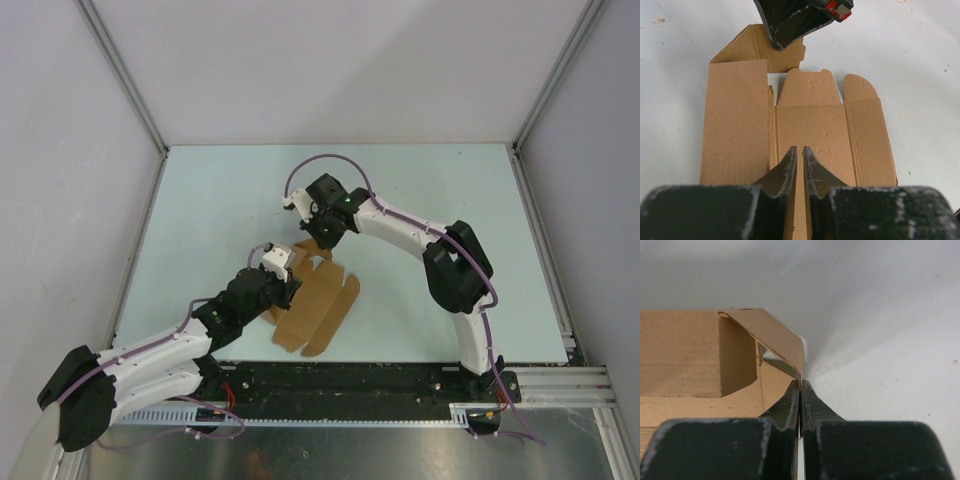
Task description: Fold the paper box
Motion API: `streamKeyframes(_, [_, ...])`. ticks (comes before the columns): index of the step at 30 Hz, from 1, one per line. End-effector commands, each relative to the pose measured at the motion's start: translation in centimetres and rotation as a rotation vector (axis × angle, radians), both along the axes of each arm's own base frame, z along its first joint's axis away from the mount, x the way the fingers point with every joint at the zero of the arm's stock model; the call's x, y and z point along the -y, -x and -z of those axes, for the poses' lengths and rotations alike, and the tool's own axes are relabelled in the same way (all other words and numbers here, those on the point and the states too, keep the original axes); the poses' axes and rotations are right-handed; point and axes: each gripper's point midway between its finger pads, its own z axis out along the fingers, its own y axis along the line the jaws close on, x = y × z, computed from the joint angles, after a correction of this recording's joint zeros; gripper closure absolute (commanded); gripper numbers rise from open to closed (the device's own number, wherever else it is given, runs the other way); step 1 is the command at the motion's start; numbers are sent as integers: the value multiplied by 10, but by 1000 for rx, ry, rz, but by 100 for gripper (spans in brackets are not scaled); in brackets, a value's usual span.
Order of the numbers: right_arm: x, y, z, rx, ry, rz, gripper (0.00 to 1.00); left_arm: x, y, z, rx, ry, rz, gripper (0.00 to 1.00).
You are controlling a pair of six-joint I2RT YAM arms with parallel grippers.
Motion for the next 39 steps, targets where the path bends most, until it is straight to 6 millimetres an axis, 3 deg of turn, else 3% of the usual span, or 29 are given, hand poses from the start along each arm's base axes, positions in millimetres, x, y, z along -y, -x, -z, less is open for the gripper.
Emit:
streamKeyframes(1, [-6, -17, -12, 65, -13, 44, 100, 2, 1, -2, -3, 12, 2, 86])
streamKeyframes(7, [0, -20, -12, 97, -14, 45, 100, 2, 1, -19, 30, 40, 6, 87])
streamKeyframes(15, [27, -23, -12, 178, 86, -10, 100, -24, -10, -80, 177, 176, -154, 82])
streamKeyframes(17, [29, -22, -13, 181, 89, -22, 100, -28, -12, -80, 181, 173, -181, 80])
streamKeyframes(25, [31, -20, -20, 196, 73, -29, 100, -28, -21, -31, 47, 17, -224, 81])
streamKeyframes(28, [30, -18, -21, 198, 70, -40, 100, -36, -26, -25, 30, -21, -284, 83])
streamKeyframes(31, [33, -18, -20, 204, 81, -53, 100, -43, -29, -31, 50, -8, -327, 82])
streamKeyframes(39, [48, -23, -17, 226, 102, -115, 100, -37, -20, -94, 192, 186, -260, 81])
